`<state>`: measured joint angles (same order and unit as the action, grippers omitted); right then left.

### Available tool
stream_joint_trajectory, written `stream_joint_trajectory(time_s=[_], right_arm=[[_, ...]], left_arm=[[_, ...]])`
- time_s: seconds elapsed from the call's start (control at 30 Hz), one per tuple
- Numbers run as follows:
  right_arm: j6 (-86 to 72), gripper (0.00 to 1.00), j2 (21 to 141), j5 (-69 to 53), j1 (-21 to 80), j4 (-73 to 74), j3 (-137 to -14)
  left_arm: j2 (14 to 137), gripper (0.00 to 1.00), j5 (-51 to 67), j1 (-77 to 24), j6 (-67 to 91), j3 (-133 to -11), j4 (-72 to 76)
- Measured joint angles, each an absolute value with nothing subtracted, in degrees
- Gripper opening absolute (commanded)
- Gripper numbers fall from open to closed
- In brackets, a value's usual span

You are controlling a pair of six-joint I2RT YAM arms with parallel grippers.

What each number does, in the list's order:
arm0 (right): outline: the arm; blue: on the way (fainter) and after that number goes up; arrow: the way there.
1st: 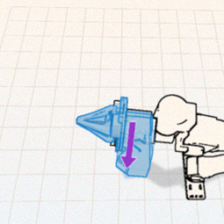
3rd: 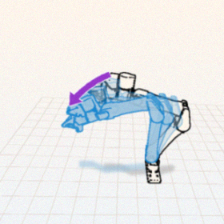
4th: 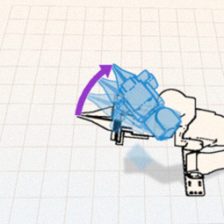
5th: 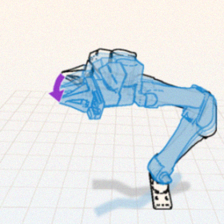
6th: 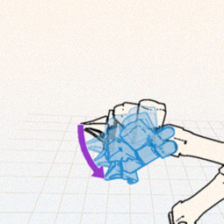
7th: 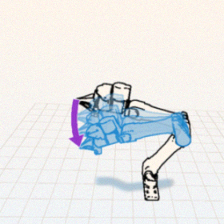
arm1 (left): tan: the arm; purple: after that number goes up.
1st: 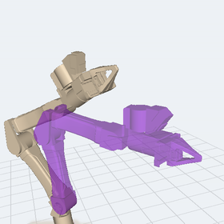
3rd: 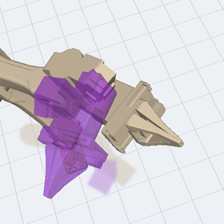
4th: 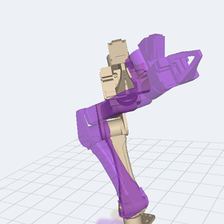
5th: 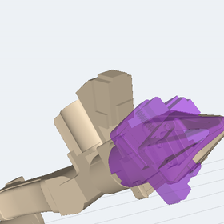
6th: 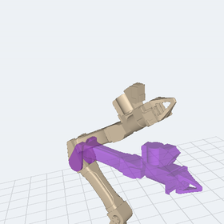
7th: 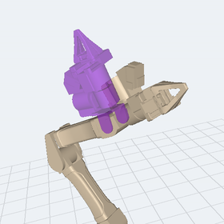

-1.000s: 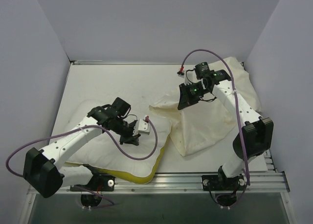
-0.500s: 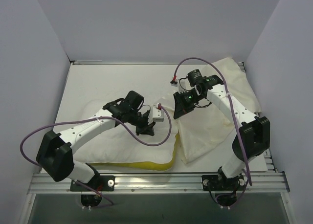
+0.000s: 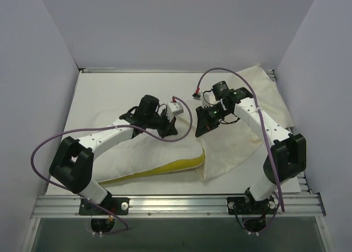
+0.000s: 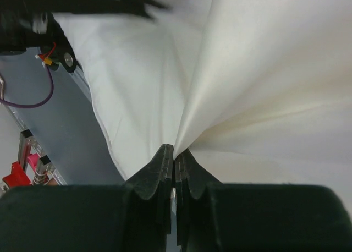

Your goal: Put the pillow into the pillowcase

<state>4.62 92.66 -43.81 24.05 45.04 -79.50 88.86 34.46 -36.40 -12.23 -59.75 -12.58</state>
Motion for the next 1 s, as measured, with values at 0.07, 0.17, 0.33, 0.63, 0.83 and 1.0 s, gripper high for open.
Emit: stream_joint_trajectory(time_s=[0.07, 0.17, 0.33, 0.63, 0.83, 1.0], right_arm=[[4.6, 0.02, 92.3, -43.8, 24.1, 44.8, -78.5], [4.6, 0.05, 92.3, -43.1, 24.1, 44.4, -78.1], [4.3, 0.03, 92.3, -41.5, 23.6, 44.3, -78.1], [2.8, 0.0, 93.1, -42.5, 23.3, 44.4, -79.4], [1.7, 0.0, 96.1, -43.7, 24.7, 44.4, -82.4], [0.8, 0.0, 100.2, -44.9, 26.8, 44.2, -85.1]], left_arm=[[89.5, 0.0, 30.8, -34.4, -8.8, -60.7, -9.7], [90.9, 0.0, 23.8, -34.0, -5.3, -62.0, -5.7], [92.4, 0.57, 17.4, -38.0, -3.8, -61.2, -2.7], [82.2, 0.8, 16.2, -39.2, -9.3, -55.2, -6.8], [69.5, 0.84, 21.8, -41.8, -20.6, -48.2, -13.2], [69.7, 0.8, 23.4, -44.5, -28.9, -41.8, -17.6]])
